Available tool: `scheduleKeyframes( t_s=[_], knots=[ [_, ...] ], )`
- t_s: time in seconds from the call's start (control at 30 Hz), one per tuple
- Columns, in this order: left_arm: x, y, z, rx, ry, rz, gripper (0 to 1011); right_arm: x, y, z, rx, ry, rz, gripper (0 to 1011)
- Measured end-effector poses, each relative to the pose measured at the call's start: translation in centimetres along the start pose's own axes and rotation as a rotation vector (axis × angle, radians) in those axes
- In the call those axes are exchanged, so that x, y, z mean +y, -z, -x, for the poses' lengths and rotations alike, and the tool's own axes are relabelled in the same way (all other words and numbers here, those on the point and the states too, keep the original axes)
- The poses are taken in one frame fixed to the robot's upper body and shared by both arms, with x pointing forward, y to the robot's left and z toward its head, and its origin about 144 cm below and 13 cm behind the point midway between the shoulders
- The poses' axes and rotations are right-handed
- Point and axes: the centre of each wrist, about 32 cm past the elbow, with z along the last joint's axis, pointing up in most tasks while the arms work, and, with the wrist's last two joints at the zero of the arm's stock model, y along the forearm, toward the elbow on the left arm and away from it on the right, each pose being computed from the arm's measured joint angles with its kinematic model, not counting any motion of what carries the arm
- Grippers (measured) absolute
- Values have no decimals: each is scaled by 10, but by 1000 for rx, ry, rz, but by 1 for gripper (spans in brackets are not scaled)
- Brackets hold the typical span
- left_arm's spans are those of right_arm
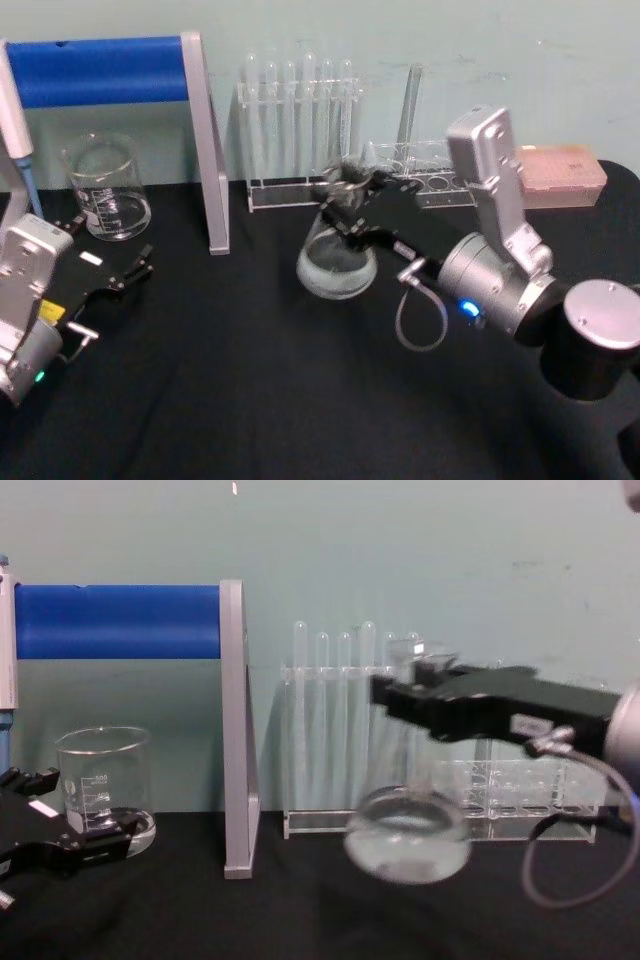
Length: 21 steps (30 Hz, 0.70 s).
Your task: Grasp the erlenmeyer flask with one hand, shake it three times, then place it back.
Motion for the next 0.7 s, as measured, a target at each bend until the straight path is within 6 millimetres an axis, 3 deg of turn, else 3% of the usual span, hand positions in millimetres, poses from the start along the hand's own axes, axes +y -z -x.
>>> scheduleKeyframes(
  t_s=[0.37,0.7],
  knots=[
    [0,0,0,0,0,0,1001,-8,3,-47,-24,207,10,450],
    [0,0,0,0,0,0,1001,-9,3,-56,-24,251,8,450]
  ],
)
